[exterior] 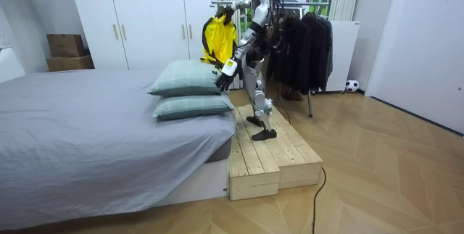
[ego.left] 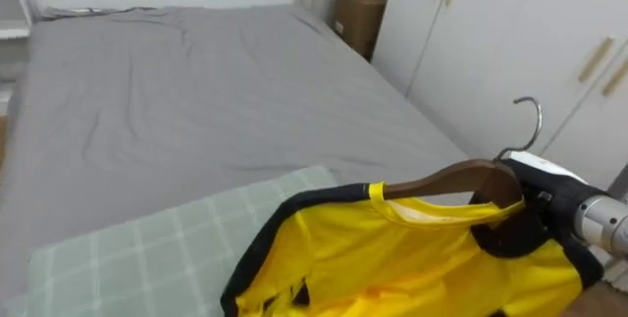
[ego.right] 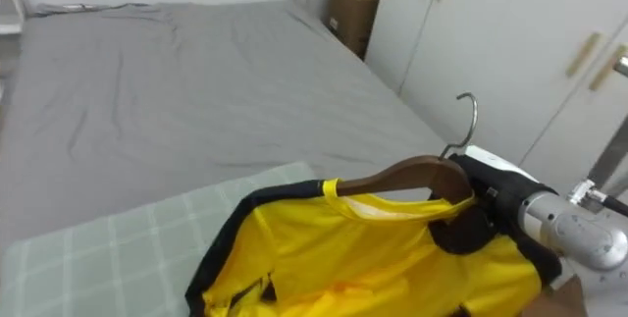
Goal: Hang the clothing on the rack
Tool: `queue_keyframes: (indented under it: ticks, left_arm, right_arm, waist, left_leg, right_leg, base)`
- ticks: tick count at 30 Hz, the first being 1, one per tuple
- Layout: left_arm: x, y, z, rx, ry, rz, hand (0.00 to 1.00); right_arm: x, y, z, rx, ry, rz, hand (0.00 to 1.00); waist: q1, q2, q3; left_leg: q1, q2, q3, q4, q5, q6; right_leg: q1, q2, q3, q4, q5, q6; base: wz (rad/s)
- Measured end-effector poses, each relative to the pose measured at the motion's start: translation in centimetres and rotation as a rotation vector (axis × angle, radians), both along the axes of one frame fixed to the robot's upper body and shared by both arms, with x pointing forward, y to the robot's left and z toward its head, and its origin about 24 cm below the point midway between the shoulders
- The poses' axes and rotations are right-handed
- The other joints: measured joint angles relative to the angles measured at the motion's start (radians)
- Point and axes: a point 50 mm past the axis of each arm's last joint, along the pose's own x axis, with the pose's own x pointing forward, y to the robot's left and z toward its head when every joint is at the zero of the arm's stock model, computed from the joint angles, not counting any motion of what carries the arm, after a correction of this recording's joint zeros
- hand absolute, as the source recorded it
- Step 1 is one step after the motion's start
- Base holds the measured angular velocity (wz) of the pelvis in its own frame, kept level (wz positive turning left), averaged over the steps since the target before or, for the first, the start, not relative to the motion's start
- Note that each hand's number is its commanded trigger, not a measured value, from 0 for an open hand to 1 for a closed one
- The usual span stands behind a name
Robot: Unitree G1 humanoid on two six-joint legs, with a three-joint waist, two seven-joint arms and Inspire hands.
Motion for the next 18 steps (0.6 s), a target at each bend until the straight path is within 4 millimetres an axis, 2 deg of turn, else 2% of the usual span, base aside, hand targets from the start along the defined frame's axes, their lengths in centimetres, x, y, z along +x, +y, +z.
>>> queue_keyframes:
  ticks: [3,4,6,7,8,9,10,11,12,13,14,15,16,17,18]
  left_arm:
    - [-0.1,0.4,0.1,0.008,0.029,0.008,0.0]
    - [-0.1,0.5,0.1,0.012,0.035,0.011,0.0]
    - [-0.5,1.0,0.2,0.032,0.062,0.041,0.0]
    - [-0.6,1.4,0.3,0.04,0.067,0.057,0.0]
    - [-0.8,1.7,0.5,0.05,0.073,0.085,0.0]
    - [-1.0,2.1,0.6,0.063,0.088,0.103,0.0]
    - [-1.1,2.2,0.6,0.068,0.098,0.11,0.0]
    - [-1.3,2.2,0.6,0.074,0.116,0.124,0.0]
    - [-1.6,2.3,0.6,0.076,0.128,0.15,0.0]
    - [-1.7,2.3,0.5,0.076,0.134,0.164,0.0]
    - [-2.1,2.2,0.5,0.078,0.154,0.184,0.0]
    - [-2.2,2.2,0.4,0.077,0.166,0.196,0.0]
    - [-2.3,2.1,0.4,0.074,0.168,0.197,0.0]
    - [-2.2,2.0,0.3,0.071,0.168,0.196,0.0]
    - [-2.1,1.8,0.2,0.065,0.168,0.192,0.0]
  right_arm:
    - [0.1,0.0,0.2,-0.001,-0.015,0.001,1.0]
    - [0.1,0.1,0.2,-0.001,-0.015,0.002,1.0]
    - [0.1,0.4,0.3,0.003,-0.027,0.011,1.0]
    - [0.1,0.5,0.5,0.002,-0.033,0.017,1.0]
    - [0.2,0.8,0.8,0.001,-0.046,0.03,1.0]
    - [0.2,1.0,1.1,0.001,-0.056,0.044,1.0]
    - [0.3,1.1,1.3,0.0,-0.059,0.05,1.0]
    - [0.3,1.3,1.6,-0.004,-0.072,0.059,1.0]
    - [0.4,1.5,1.8,-0.008,-0.081,0.065,1.0]
    - [0.4,1.5,1.8,-0.007,-0.08,0.064,1.0]
    - [0.4,1.6,1.8,-0.004,-0.078,0.06,1.0]
    - [0.4,1.7,1.8,-0.003,-0.079,0.057,1.0]
    - [0.4,1.7,1.7,-0.004,-0.077,0.055,1.0]
    - [0.5,1.9,1.8,-0.011,-0.078,0.052,1.0]
    - [0.6,2.1,1.6,-0.014,-0.073,0.051,1.0]
  waist:
    - [-0.043,-0.002,-0.0012]
    - [-0.046,-0.002,-0.001]
    - [-0.061,-0.001,-0.0009]
    - [-0.069,-0.002,-0.001]
    - [-0.077,-0.003,-0.0021]
    - [-0.077,-0.007,-0.0032]
    - [-0.075,-0.008,-0.0034]
    - [-0.074,0.0,-0.0004]
    - [-0.067,0.002,-0.0001]
    - [-0.063,0.002,-0.0001]
    - [-0.061,0.004,-0.0004]
    - [-0.058,0.003,0.0002]
    - [-0.058,0.001,-0.0004]
    - [-0.062,-0.006,0.0006]
    - [-0.059,-0.013,0.0013]
  left_leg:
    - [-0.023,0.014,0.016,0.017,0.002,-0.004]
    - [-0.024,0.02,0.026,0.026,0.0,-0.007]
    - [-0.026,0.055,0.073,0.079,-0.016,-0.031]
    - [-0.024,0.063,0.087,0.089,-0.019,-0.035]
    - [-0.023,0.082,0.119,0.12,-0.023,-0.042]
    - [-0.028,0.109,0.148,0.192,-0.025,-0.045]
    - [-0.034,0.131,0.151,0.246,-0.025,-0.044]
    - [-0.05,0.17,0.129,0.344,-0.017,-0.042]
    - [-0.071,0.183,0.068,0.411,0.003,-0.018]
    - [-0.084,0.183,0.028,0.44,0.02,-0.007]
    - [-0.115,0.179,-0.054,0.491,0.063,0.005]
    - [-0.15,0.162,-0.133,0.513,0.086,0.013]
    - [-0.167,0.148,-0.176,0.501,0.081,0.014]
    - [-0.21,0.099,-0.269,0.462,0.063,0.006]
    - [-0.246,0.048,-0.352,0.408,0.061,0.004]
  right_leg:
    - [-0.022,0.017,0.0,-0.003,-0.001,-0.01]
    - [-0.023,0.022,0.001,-0.005,0.0,-0.014]
    - [-0.032,0.038,-0.001,-0.003,-0.008,-0.037]
    - [-0.033,0.043,0.0,0.0,-0.013,-0.042]
    - [-0.036,0.051,0.0,0.006,-0.026,-0.049]
    - [-0.04,0.063,0.021,0.01,-0.043,-0.059]
    - [-0.042,0.071,0.036,0.016,-0.053,-0.059]
    - [-0.044,0.09,0.063,0.027,-0.064,-0.067]
    - [-0.053,0.106,0.11,0.043,-0.068,-0.073]
    - [-0.055,0.114,0.146,0.044,-0.069,-0.076]
    - [-0.049,0.135,0.191,0.038,-0.07,-0.09]
    - [-0.044,0.151,0.238,0.022,-0.062,-0.1]
    - [-0.045,0.156,0.257,0.013,-0.058,-0.105]
    - [-0.054,0.162,0.291,0.003,-0.051,-0.11]
    - [-0.059,0.173,0.339,-0.007,-0.043,-0.115]
  base:
    - [-0.14]
    - [-0.37]
    - [-0.44]
    - [-0.41]
    - [-0.53]
    - [-0.64]
    - [-0.77]
    - [-0.91]
    - [-0.95]
    - [-1.05]
    - [-1.07]
    - [-1.05]
    - [-0.94]
    - [-0.86]
    - [-0.87]
